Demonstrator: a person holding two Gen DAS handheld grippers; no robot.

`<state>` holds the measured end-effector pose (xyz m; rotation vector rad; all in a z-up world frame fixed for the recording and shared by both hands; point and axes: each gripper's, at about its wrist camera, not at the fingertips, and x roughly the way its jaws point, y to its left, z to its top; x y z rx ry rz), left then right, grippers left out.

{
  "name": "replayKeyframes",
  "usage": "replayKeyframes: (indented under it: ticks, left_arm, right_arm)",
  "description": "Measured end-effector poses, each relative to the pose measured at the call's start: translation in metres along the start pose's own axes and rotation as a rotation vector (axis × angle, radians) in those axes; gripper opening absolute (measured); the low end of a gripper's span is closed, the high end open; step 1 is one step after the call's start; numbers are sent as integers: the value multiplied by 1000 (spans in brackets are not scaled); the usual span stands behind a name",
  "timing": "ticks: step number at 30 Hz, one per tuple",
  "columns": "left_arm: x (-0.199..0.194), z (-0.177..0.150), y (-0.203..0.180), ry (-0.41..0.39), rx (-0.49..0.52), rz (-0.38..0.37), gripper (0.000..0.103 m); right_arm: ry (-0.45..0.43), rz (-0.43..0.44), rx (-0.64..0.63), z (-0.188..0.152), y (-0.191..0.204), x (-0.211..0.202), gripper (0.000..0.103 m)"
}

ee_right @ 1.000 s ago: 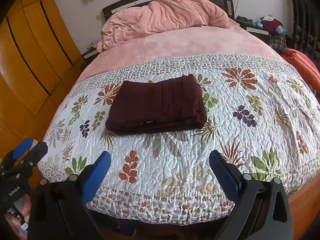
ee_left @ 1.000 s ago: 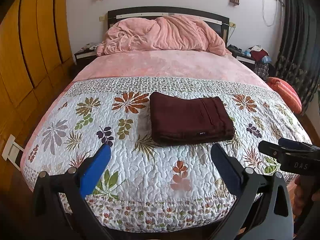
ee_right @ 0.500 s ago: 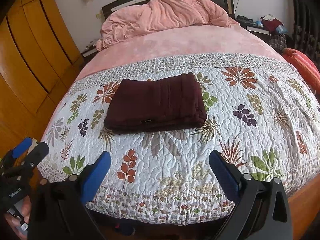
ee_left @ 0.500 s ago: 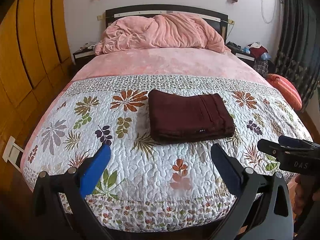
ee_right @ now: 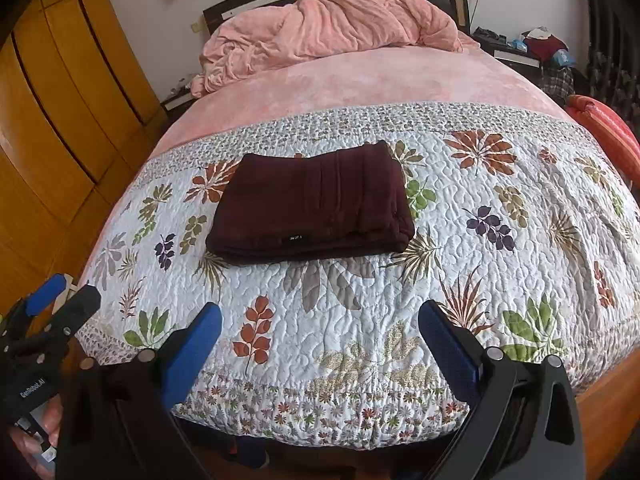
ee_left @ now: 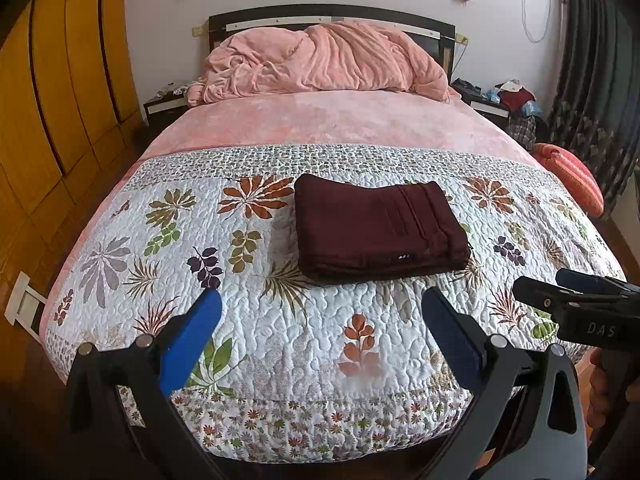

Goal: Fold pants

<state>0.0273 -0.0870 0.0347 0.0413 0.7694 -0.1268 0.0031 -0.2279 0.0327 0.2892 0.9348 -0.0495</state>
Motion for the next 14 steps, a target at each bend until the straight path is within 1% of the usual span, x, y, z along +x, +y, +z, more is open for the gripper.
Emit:
replayKeyframes:
  ticks: [14]
  left_arm:
    - [8, 3, 2, 20, 10, -3, 100]
  right_arm:
    - [5, 3, 4, 0, -1, 2, 99]
